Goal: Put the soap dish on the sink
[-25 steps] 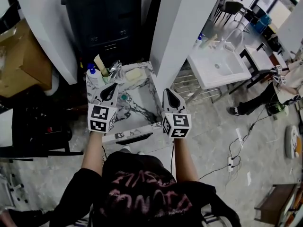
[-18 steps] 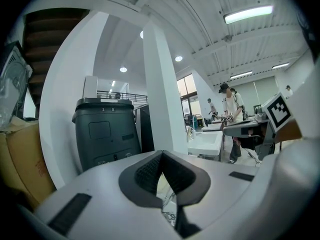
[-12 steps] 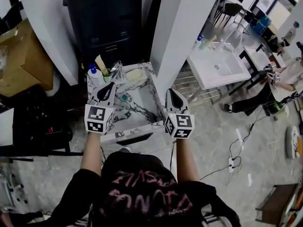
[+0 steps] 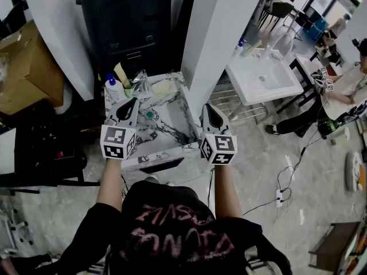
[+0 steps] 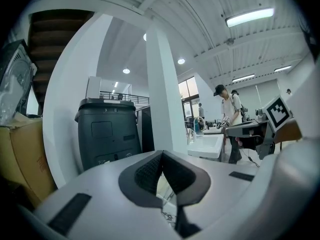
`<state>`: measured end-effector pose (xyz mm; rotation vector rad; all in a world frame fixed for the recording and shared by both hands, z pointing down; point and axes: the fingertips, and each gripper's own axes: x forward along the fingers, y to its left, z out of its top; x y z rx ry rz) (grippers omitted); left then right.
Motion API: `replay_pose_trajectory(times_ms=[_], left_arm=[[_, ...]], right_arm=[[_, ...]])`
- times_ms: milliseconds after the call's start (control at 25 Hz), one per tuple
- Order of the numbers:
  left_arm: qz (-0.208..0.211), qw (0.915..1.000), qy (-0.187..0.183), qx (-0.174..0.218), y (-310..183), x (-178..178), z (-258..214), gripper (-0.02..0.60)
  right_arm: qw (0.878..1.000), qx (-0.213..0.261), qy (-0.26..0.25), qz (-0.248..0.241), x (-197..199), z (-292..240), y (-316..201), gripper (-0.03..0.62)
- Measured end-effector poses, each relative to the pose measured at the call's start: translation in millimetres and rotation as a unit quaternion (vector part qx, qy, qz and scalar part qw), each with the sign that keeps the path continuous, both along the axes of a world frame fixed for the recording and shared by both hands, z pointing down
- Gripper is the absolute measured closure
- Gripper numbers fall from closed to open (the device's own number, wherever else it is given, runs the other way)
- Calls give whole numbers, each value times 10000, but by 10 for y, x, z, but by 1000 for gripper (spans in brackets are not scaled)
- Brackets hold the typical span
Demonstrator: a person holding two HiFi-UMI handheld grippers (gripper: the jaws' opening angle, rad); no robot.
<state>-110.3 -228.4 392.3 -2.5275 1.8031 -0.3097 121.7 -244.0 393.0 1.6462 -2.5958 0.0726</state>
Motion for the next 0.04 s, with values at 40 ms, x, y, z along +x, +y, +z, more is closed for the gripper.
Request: replay_pose_trajectory(times_ms=[40], left_arm=[[5, 10000, 5, 3, 3, 10, -6, 568]], right_arm=[[10000, 1, 35, -14, -3, 3, 4, 580]])
